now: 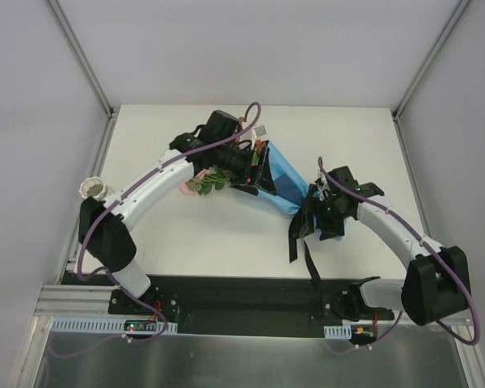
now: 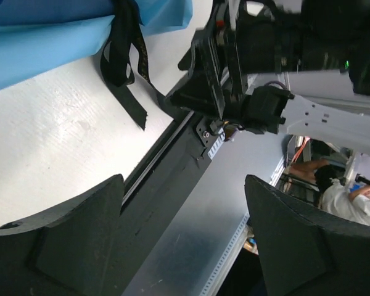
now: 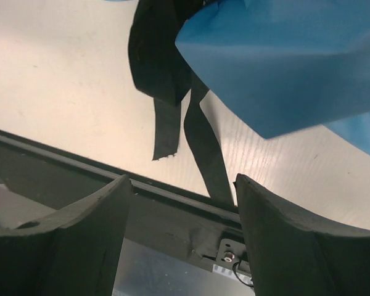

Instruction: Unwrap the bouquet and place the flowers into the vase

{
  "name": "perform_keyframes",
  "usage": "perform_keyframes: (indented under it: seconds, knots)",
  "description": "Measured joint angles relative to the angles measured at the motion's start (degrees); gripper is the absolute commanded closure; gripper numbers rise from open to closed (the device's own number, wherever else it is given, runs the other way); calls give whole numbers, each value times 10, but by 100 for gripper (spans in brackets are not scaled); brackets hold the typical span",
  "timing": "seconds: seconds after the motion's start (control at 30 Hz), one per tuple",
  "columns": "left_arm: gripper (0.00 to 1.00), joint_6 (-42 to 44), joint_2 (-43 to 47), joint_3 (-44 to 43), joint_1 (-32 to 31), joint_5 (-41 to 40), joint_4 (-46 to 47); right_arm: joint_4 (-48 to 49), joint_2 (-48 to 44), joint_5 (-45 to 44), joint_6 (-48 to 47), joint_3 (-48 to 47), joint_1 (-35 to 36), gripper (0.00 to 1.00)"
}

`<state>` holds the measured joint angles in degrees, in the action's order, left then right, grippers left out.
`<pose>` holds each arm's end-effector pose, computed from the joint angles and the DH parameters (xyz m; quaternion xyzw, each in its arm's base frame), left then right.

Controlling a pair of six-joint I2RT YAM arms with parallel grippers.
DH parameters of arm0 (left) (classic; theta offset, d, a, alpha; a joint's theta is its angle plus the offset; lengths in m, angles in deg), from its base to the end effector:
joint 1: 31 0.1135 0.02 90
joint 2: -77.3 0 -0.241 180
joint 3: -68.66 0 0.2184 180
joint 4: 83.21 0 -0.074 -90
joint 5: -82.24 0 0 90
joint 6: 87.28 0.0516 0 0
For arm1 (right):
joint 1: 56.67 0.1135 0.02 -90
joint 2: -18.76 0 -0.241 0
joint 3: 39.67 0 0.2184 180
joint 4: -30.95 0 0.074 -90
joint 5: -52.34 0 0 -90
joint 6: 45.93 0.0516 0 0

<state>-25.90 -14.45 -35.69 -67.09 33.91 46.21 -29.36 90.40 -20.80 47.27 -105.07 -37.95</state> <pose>0.2458 -0.2216 0.3328 0.2104 0.8280 -0.4894 0.1752 0.1944 0.0817 0.2053 -0.1603 0.9557 0.1791 0.1701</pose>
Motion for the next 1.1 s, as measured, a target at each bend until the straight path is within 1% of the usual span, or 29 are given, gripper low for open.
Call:
perform_keyframes:
  seconds: [0.07, 0.13, 0.2, 0.23, 0.3, 0.4, 0.43, 0.5, 0.53, 0.6, 0.63, 0.7, 0.73, 0.77, 0.8, 0.87, 1.1]
  knots:
    - [30, -12, -42, -9, -10, -1, 12, 10, 20, -16, 6, 7, 23, 34]
    - [33, -26, -83, -18, -11, -2, 21, 22, 40, -32, 9, 9, 42, 37]
    - [34, -42, -125, -33, -10, -3, 30, 32, 60, -53, 13, 9, 56, 42]
    - [34, -50, -140, -39, -9, -3, 34, 36, 68, -61, 14, 9, 59, 46]
    - [34, -72, -176, -60, -9, -2, 48, 42, 82, -77, 17, 9, 63, 48]
    - [34, -101, -202, -77, -9, 1, 68, 54, 100, -90, 21, 9, 73, 52]
    - [34, -113, -207, -81, -9, 1, 76, 57, 105, -92, 21, 9, 77, 56]
    - [35, -137, -217, -87, -9, 3, 97, 69, 117, -96, 22, 10, 91, 60]
    - [35, -146, -222, -89, -9, 3, 107, 72, 122, -96, 21, 10, 96, 65]
    - [38, -171, -235, -95, -9, 3, 128, 82, 129, -100, 23, 13, 104, 69]
    - [39, -181, -243, -97, -9, 3, 138, 84, 131, -102, 23, 15, 107, 73]
    - [43, -197, -261, -101, -9, 3, 153, 86, 132, -106, 24, 18, 112, 78]
    - [45, -205, -270, -102, -9, 3, 160, 87, 131, -108, 25, 20, 114, 84]
    - [46, -214, -279, -103, -6, 3, 165, 90, 129, -112, 27, 24, 115, 87]
    - [46, -217, -285, -103, -5, 3, 168, 90, 125, -116, 26, 27, 116, 94]
    - [49, -225, -301, -103, 0, 2, 172, 89, 109, -122, 28, 37, 117, 99]
    - [60, -231, -331, -103, 21, 0, 180, 65, -23, -141, 30, 40, 118, 99]
